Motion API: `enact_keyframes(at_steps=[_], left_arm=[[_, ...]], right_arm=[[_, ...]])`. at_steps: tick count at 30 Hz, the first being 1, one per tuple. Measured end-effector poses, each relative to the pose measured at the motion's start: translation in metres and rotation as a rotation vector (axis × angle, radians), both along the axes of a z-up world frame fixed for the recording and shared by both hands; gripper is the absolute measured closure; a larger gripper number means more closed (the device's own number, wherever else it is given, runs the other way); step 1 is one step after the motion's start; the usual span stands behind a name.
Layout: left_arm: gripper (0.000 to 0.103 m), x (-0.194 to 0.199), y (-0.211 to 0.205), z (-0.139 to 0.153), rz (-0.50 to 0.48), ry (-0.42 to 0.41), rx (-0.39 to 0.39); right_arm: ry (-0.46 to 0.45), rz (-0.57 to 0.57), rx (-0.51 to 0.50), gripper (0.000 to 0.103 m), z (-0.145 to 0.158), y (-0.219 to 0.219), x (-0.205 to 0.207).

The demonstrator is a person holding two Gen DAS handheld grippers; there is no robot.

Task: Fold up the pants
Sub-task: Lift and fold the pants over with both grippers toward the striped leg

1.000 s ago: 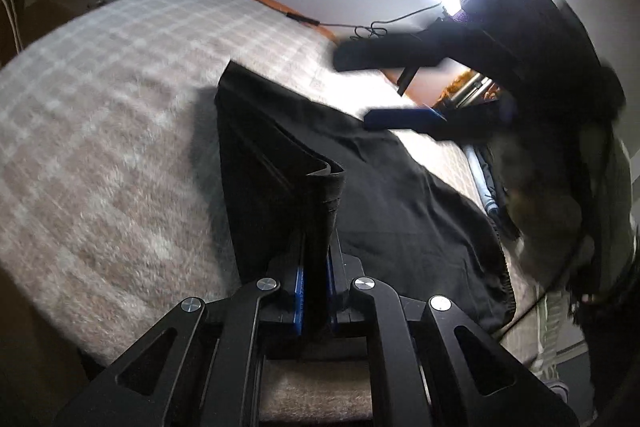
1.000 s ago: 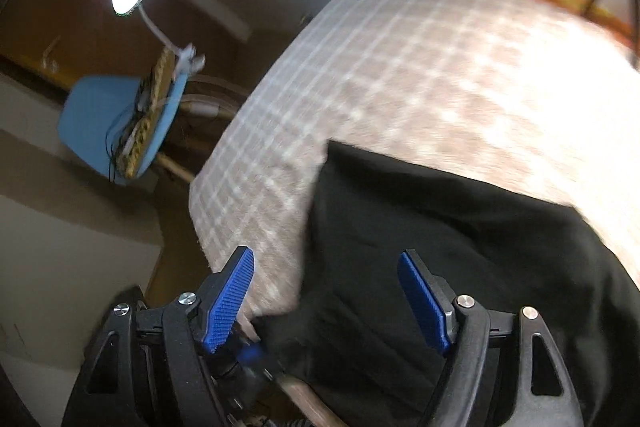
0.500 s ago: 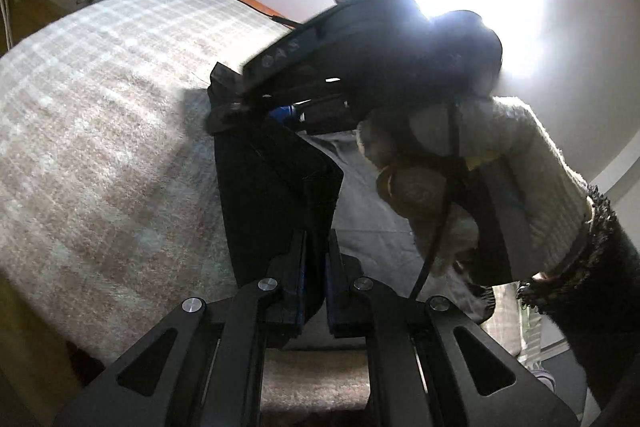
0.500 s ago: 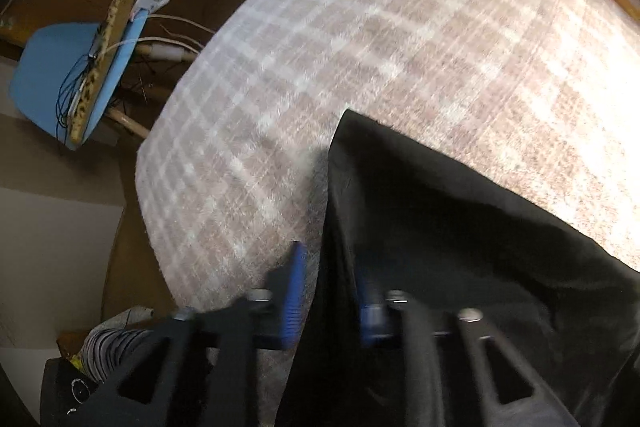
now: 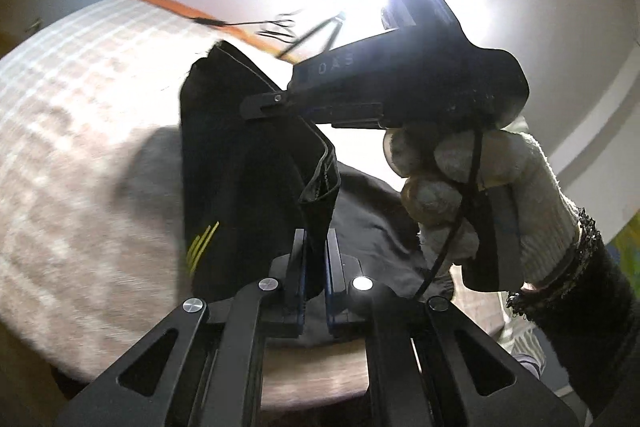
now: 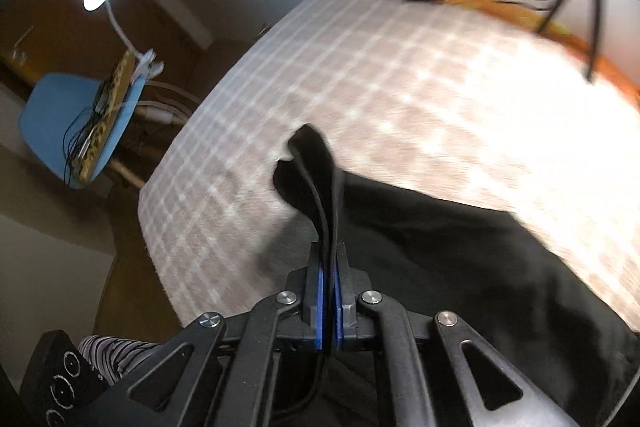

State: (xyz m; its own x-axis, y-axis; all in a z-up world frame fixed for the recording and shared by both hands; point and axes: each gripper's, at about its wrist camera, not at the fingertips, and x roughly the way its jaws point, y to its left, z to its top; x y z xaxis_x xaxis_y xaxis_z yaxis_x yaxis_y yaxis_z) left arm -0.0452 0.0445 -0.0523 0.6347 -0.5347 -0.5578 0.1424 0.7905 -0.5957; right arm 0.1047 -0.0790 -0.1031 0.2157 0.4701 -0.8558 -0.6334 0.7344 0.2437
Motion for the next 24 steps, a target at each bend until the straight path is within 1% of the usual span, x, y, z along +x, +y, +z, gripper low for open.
enact_keyframes(at_steps=[3,4,5,9,10,11,14,17,19,20,21,22,23,24], left_arm=[[0.098,0.006,-0.028,0.006,-0.055,-0.011,0.019],[0.098,0.011,-0.03,0.005,-0.074,-0.013,0.024],[0.098,0.014,-0.04,0.006,-0.096,-0.014,0.025],[0.098,0.026,-0.094,0.005,-0.184,-0.009,0.031],[0.098,0.027,-0.109,0.005,-0.21,-0.008,0.039],[0.098,0.027,-0.125,0.003,-0.24,-0.004,0.05],[0.098,0.023,-0.163,-0.004,-0.321,0.016,0.082],[0.097,0.02,-0.188,-0.013,-0.416,0.042,0.121],[0.097,0.02,-0.187,-0.018,-0.442,0.064,0.14],[0.095,0.02,-0.185,-0.019,-0.452,0.081,0.14],[0.092,0.026,-0.181,-0.018,-0.458,0.094,0.134],[0.084,0.028,-0.176,-0.016,-0.458,0.097,0.131],[0.081,0.029,-0.167,-0.012,-0.447,0.083,0.149],[0.08,0.032,-0.158,-0.009,-0.426,0.061,0.178]], right_arm=[[-0.039,-0.045,0.003,0.102,0.012,-0.036,-0.001],[-0.052,-0.066,0.003,0.102,0.016,-0.051,-0.001],[-0.06,-0.09,0.006,0.102,0.019,-0.068,0.0],[-0.07,-0.174,0.025,0.102,0.023,-0.123,0.003],[-0.067,-0.208,0.039,0.102,0.022,-0.145,0.004],[-0.063,-0.227,0.049,0.102,0.02,-0.158,0.004],[-0.018,-0.324,0.122,0.102,0.007,-0.217,0.005],[0.059,-0.443,0.184,0.102,-0.023,-0.277,0.009],[0.079,-0.477,0.191,0.102,-0.038,-0.296,0.01],[0.088,-0.489,0.197,0.102,-0.044,-0.305,0.01],[0.094,-0.49,0.209,0.101,-0.049,-0.313,0.01],[0.098,-0.481,0.22,0.099,-0.051,-0.315,0.01],[0.103,-0.468,0.229,0.095,-0.053,-0.317,0.009],[0.094,-0.456,0.215,0.091,-0.051,-0.319,0.008]])
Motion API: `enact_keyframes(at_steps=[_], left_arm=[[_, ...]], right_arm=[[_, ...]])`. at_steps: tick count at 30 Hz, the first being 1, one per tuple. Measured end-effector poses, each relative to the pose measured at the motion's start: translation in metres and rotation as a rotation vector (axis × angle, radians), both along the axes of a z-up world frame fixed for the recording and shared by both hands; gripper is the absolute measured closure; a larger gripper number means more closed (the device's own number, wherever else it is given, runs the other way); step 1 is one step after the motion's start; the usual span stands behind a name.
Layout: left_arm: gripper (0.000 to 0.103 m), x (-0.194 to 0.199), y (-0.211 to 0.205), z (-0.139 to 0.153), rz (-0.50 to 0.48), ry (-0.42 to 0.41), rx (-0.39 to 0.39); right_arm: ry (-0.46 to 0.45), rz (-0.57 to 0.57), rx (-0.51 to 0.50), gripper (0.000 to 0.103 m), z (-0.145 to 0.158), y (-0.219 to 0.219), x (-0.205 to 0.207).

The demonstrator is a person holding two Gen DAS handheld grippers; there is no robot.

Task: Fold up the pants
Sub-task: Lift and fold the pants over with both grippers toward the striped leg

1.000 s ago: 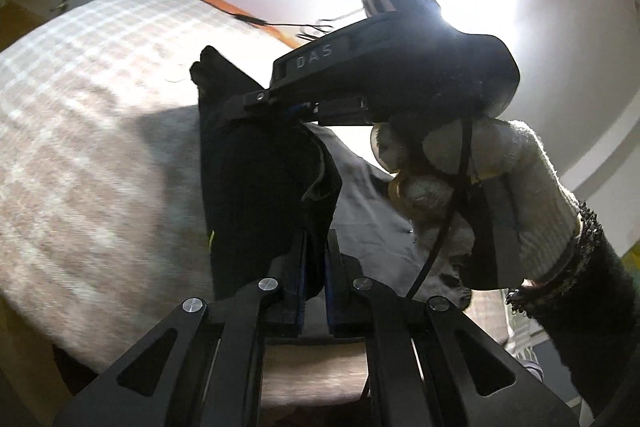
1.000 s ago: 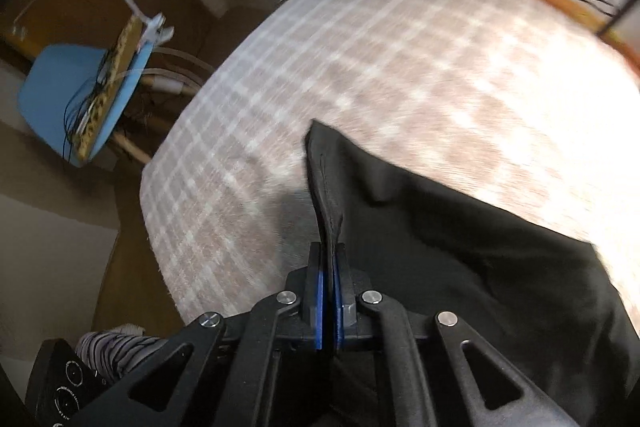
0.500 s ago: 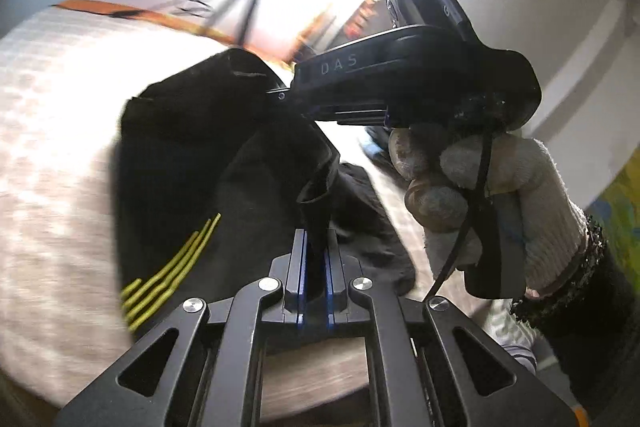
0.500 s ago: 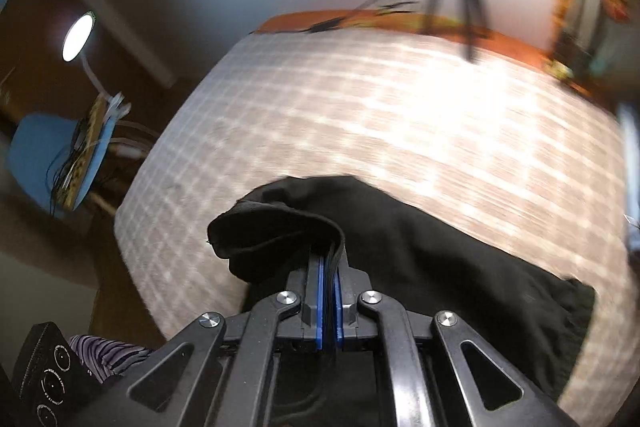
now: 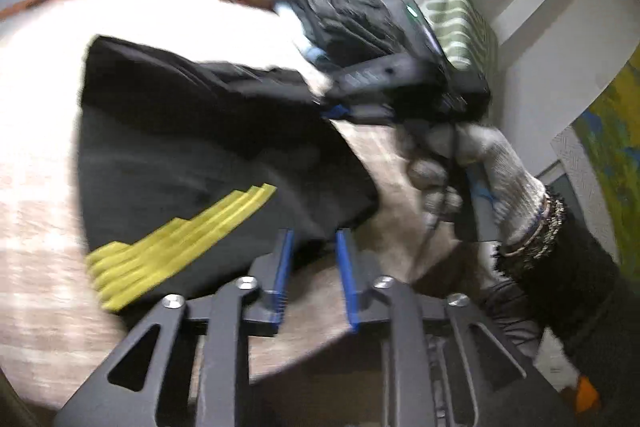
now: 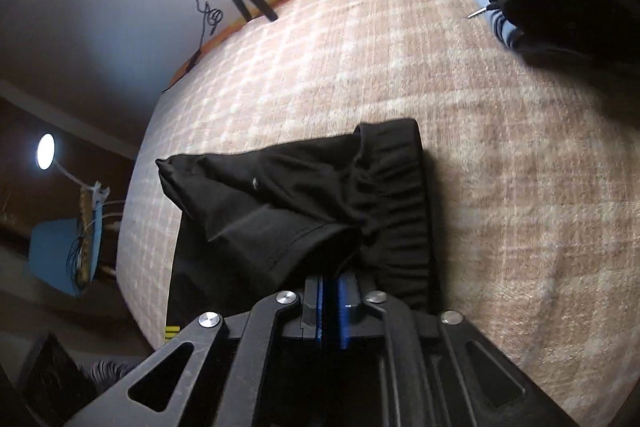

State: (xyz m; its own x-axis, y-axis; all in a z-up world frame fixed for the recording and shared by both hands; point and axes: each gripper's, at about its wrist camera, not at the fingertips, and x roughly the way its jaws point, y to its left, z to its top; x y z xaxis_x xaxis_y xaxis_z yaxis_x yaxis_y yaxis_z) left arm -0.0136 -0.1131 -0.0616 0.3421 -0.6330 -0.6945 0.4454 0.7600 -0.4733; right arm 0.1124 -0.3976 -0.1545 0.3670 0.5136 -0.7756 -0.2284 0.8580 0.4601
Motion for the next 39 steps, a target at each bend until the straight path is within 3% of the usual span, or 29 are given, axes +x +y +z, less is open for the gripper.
enact_keyframes(at_steps=[1,3,5,8,14,18,26,29,30,31,32,34,36,39], left_arm=[[0.08,-0.006,0.001,0.003,0.018,-0.021,0.025],[0.08,0.013,0.021,-0.002,0.082,-0.015,0.048],[0.08,0.032,0.032,-0.015,0.109,0.015,0.063],[0.08,0.046,0.034,-0.035,0.134,0.039,0.125],[0.08,0.048,0.024,-0.052,0.108,0.063,0.139],[0.08,0.046,0.029,-0.048,0.107,0.067,0.124],[0.08,0.049,0.042,-0.052,0.12,0.096,0.078],[0.08,0.05,0.043,-0.053,0.119,0.101,0.076],[0.08,0.049,0.042,-0.052,0.119,0.101,0.077],[0.08,0.049,0.042,-0.052,0.117,0.099,0.078],[0.08,0.049,0.042,-0.052,0.116,0.099,0.079],[0.08,0.049,0.042,-0.053,0.114,0.098,0.077],[0.08,0.049,0.043,-0.053,0.114,0.099,0.074],[0.08,0.05,0.043,-0.052,0.117,0.107,0.068]], right_arm=[[-0.021,0.011,-0.026,0.087,0.004,0.001,-0.002],[-0.059,0.041,-0.046,0.067,0.01,-0.001,-0.006],[-0.105,0.051,-0.1,0.059,0.02,-0.002,-0.012],[-0.204,0.054,-0.23,0.059,0.039,-0.004,-0.028],[-0.381,0.209,-0.299,0.053,0.063,0.02,-0.068],[-0.407,0.333,-0.414,0.039,0.048,0.061,-0.072],[-0.439,0.459,-0.693,0.038,0.0,0.105,-0.063],[-0.466,0.495,-0.81,0.041,-0.013,0.112,-0.061],[-0.477,0.501,-0.829,0.046,-0.014,0.113,-0.061],[-0.491,0.5,-0.835,0.056,-0.012,0.113,-0.061],[-0.496,0.49,-0.854,0.081,-0.011,0.113,-0.06],[-0.48,0.467,-0.851,0.085,-0.004,0.108,-0.052],[-0.456,0.448,-0.79,0.096,0.01,0.098,-0.042],[-0.465,0.367,-0.727,0.096,0.03,0.083,-0.018]])
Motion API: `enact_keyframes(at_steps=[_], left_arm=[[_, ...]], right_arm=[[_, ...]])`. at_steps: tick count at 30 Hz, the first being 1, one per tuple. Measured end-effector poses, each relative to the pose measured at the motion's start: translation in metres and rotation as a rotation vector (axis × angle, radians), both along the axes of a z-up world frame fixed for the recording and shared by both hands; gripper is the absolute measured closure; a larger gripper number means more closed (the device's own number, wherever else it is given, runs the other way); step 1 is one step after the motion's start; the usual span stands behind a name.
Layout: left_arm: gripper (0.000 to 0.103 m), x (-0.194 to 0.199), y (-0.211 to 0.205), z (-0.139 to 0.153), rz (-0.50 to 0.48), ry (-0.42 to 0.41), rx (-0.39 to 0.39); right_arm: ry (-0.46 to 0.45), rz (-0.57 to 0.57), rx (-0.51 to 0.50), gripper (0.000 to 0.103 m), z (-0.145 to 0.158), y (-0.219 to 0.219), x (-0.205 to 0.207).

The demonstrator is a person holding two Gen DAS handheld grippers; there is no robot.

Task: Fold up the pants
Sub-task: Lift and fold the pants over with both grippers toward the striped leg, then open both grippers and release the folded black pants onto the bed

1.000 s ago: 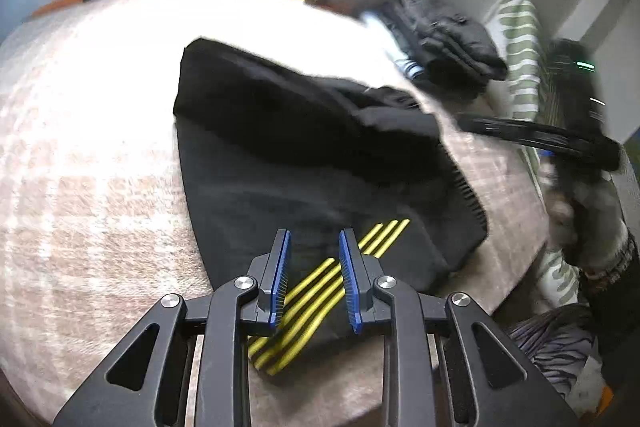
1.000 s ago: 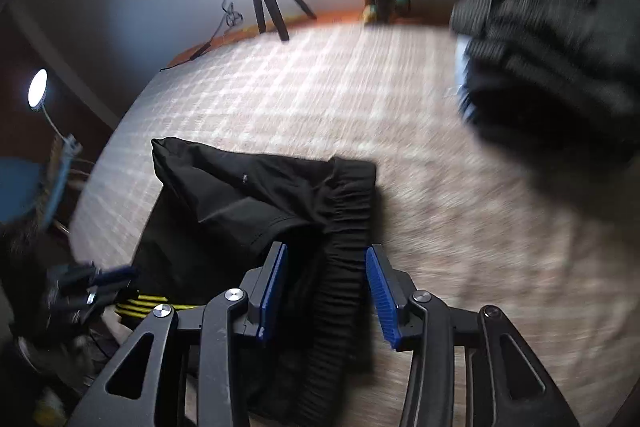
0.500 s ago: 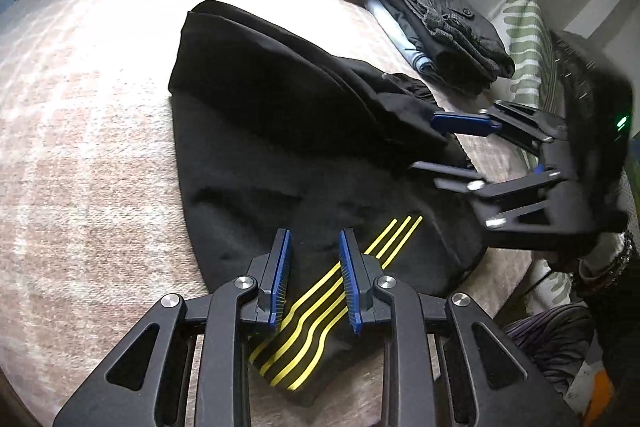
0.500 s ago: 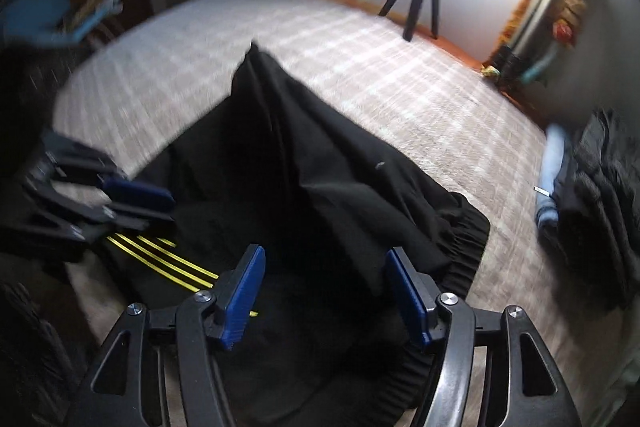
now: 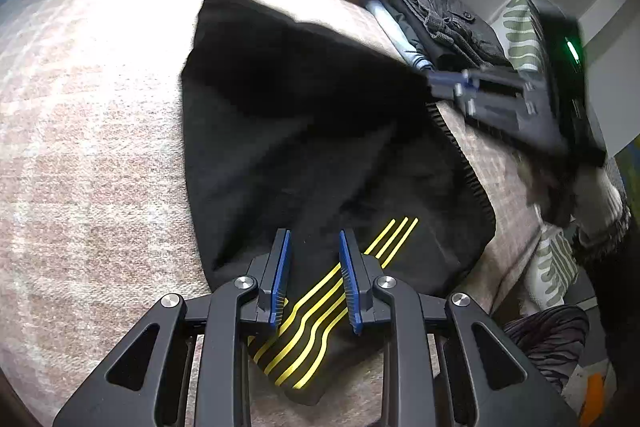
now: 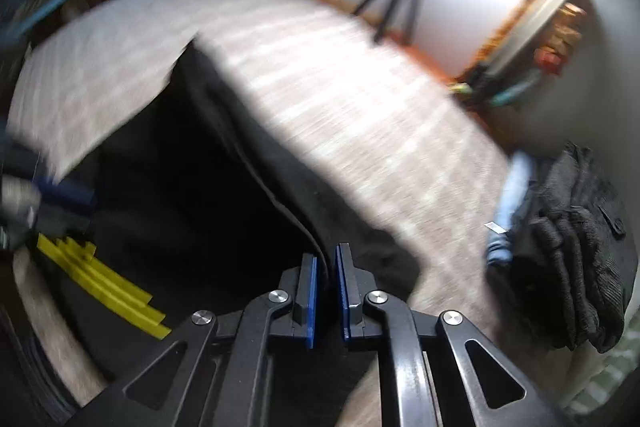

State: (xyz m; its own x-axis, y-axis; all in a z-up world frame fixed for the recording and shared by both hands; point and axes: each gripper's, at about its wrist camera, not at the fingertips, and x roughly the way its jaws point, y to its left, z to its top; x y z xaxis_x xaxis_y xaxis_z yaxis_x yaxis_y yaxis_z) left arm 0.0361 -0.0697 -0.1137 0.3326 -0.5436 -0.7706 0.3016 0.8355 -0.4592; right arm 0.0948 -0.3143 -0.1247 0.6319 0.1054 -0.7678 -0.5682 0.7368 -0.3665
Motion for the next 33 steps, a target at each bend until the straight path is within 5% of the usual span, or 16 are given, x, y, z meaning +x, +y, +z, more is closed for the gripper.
enact_keyframes(at_steps=[1,4,11,16,24,29,33], left_arm=[[0.08,0.0,0.001,0.001,0.002,0.001,0.001],[0.08,-0.001,0.007,0.007,0.018,-0.014,0.011],[0.08,-0.003,0.037,0.018,0.088,-0.056,0.011],[0.076,-0.009,0.047,0.016,0.109,-0.015,-0.045],[0.071,-0.034,0.03,-0.002,0.046,-0.016,0.059],[0.071,-0.055,0.022,-0.001,-0.001,-0.102,0.121],[0.071,-0.055,0.031,-0.001,0.017,-0.068,0.061]], right_arm=[[0.015,-0.037,0.043,0.095,0.006,-0.008,0.015],[0.041,-0.129,0.1,0.064,0.011,-0.021,0.047],[0.032,-0.153,0.195,0.063,0.023,-0.029,0.037],[0.084,-0.1,0.321,0.043,0.028,-0.021,0.004],[0.175,-0.094,0.301,0.042,-0.008,-0.009,-0.004],[0.221,-0.142,0.307,0.037,-0.022,-0.014,0.007],[0.248,-0.168,0.348,0.036,-0.008,-0.01,0.01]])
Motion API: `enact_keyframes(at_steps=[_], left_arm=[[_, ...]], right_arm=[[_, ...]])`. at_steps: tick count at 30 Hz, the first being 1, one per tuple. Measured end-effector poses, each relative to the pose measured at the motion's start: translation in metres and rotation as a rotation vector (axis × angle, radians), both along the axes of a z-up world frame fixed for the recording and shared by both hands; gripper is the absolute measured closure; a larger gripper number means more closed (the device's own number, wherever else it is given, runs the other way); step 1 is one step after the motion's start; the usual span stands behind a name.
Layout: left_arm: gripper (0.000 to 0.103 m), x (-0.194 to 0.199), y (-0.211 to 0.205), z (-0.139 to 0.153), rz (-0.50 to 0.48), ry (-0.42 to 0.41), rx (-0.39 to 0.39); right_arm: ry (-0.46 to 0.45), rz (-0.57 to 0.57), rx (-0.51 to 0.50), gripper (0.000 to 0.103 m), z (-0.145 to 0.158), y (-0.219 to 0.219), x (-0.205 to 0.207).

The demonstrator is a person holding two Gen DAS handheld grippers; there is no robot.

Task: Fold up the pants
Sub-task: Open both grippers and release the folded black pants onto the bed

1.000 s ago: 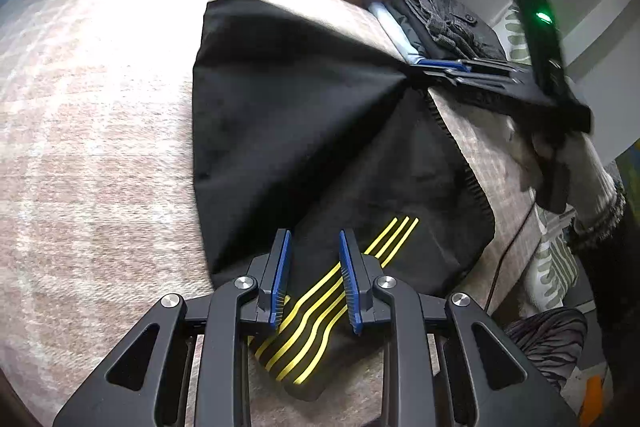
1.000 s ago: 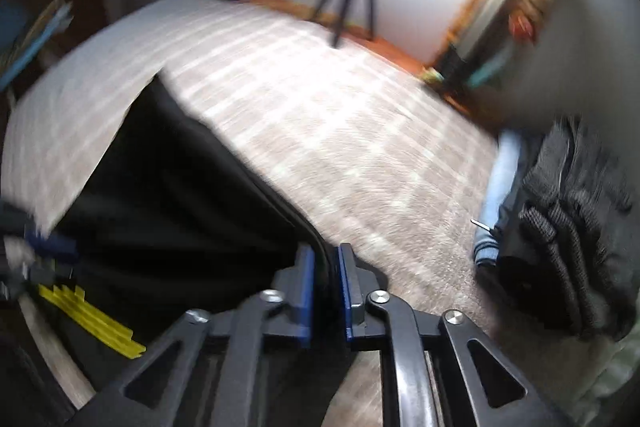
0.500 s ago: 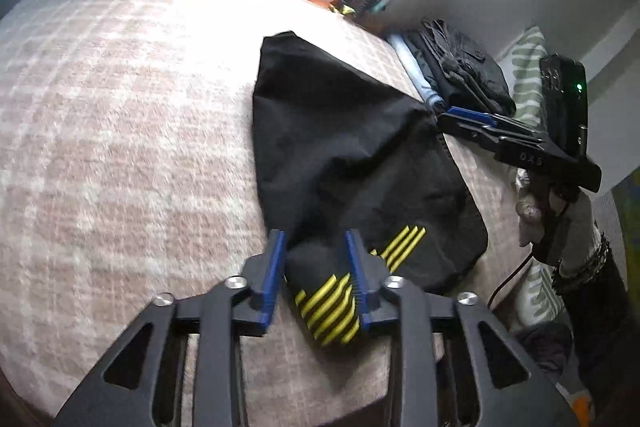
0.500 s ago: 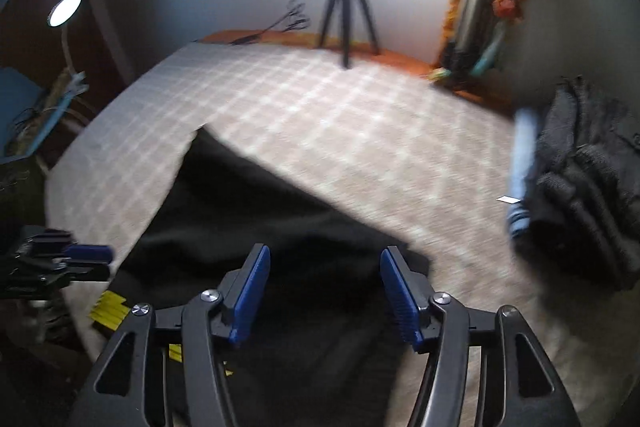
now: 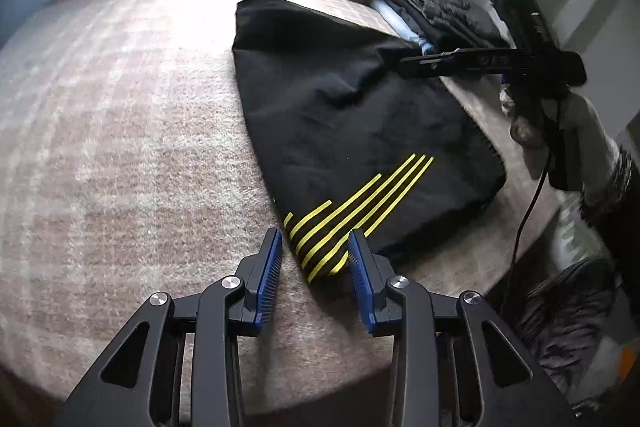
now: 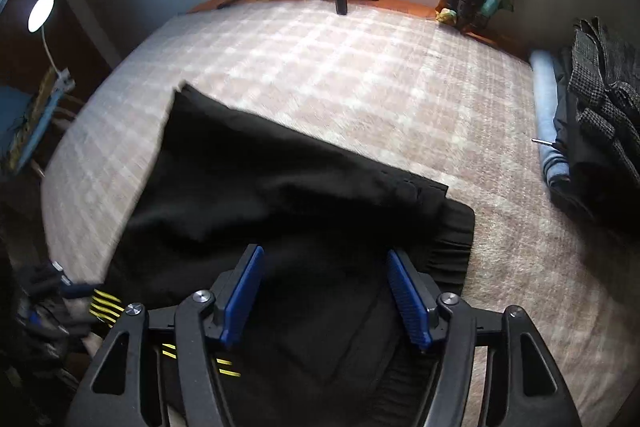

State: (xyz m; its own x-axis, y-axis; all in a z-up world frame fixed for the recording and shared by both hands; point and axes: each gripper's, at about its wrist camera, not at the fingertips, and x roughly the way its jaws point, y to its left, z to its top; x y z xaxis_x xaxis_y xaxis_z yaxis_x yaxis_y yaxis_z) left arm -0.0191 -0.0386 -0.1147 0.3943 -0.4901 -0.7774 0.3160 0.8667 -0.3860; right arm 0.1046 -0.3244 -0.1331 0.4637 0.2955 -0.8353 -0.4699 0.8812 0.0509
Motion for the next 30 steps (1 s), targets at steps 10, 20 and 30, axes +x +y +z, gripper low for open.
enact_keyframes(at_steps=[10,20,30], left_arm=[[0.071,0.015,0.03,0.0,0.118,0.071,-0.185],[0.055,0.032,0.042,0.008,0.152,0.063,-0.191],[0.035,0.112,0.044,0.018,0.144,0.037,-0.138]], right_arm=[[0.095,0.055,0.107,0.026,0.031,0.095,0.006],[0.103,0.037,0.106,0.03,0.015,0.137,0.027],[0.044,-0.033,0.214,0.018,0.04,0.055,0.027]])
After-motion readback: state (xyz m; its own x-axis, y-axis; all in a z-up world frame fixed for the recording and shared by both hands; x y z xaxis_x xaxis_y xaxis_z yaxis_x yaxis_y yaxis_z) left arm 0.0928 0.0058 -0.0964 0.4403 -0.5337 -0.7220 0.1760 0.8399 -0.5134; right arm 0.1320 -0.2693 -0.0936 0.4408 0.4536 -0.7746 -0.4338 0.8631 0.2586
